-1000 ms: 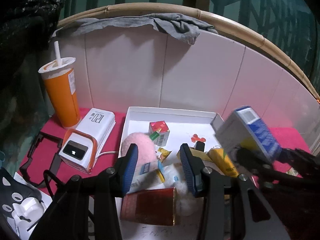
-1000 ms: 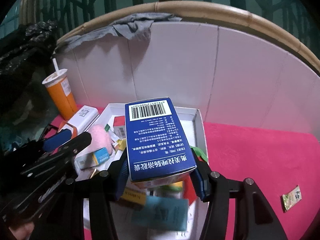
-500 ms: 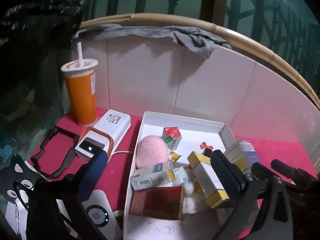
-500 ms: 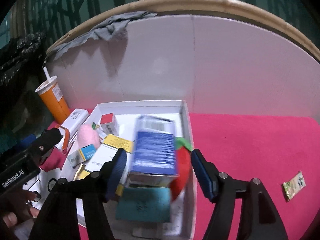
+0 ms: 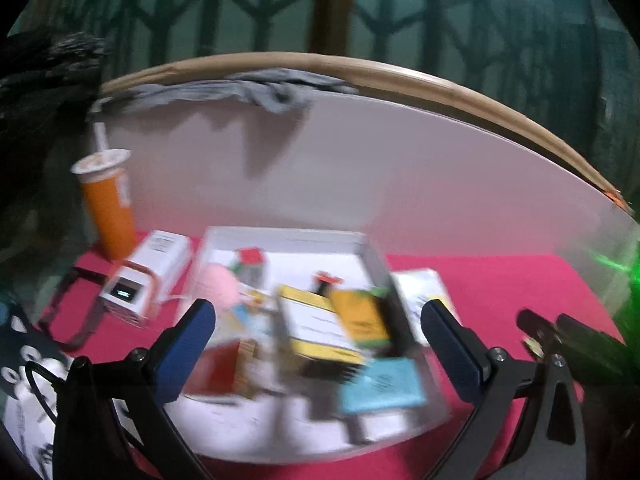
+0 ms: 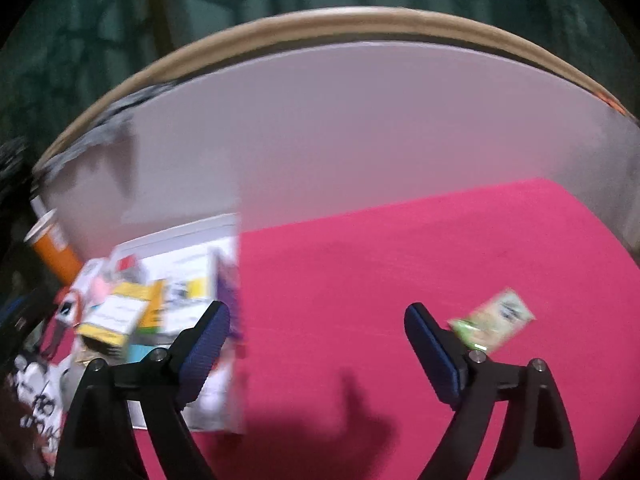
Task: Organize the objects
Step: 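Open both grippers and move the right gripper toward the green snack pack, then grasp the green snack pack with the right gripper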
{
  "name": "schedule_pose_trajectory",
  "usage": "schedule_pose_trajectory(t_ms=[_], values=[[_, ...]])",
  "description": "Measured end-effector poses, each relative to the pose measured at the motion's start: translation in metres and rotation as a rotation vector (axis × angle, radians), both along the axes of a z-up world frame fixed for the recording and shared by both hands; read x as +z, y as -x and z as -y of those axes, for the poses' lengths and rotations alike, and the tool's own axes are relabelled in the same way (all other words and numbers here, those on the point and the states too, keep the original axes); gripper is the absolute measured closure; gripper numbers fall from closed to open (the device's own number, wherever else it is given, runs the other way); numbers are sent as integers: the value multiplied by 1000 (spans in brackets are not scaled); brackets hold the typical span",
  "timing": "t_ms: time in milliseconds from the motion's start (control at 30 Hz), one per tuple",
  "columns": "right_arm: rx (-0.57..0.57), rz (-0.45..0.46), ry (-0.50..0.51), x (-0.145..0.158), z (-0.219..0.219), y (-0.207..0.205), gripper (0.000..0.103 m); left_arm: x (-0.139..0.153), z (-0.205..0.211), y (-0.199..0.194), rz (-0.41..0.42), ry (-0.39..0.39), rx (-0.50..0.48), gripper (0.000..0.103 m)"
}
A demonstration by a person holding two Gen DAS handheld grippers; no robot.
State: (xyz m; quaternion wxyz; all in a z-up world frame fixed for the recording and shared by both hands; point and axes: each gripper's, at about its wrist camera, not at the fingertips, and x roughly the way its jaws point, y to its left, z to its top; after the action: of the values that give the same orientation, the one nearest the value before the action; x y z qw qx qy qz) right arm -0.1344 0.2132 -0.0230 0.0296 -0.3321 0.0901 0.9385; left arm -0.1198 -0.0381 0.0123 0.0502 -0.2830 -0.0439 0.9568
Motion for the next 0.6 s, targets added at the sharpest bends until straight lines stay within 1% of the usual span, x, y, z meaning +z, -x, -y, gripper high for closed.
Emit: schedule_pose_trajectory(t_ms=[133,200,333,433,500,600], values=[[-149,37,19,-13,-55,-13,11,-13,-45,-15,20,2,-131,1],[-216,56,36,-20,-82,-20,11,-23,-69,-24,44,7,-219,1],[-348,118,87,-39,-131,-27,11,-42,-107,-42,78,1,-361,0],[-376,158,117,-52,-144,-24,11,-55,-122,-52,94,-14,-428,0],[-380,178,111,-60,-141,-20,11,-61,-125,-55,104,-17,-440,0],[-384,210,96,-71,-133,-7,11,-68,-126,-53,127,-27,-434,0]])
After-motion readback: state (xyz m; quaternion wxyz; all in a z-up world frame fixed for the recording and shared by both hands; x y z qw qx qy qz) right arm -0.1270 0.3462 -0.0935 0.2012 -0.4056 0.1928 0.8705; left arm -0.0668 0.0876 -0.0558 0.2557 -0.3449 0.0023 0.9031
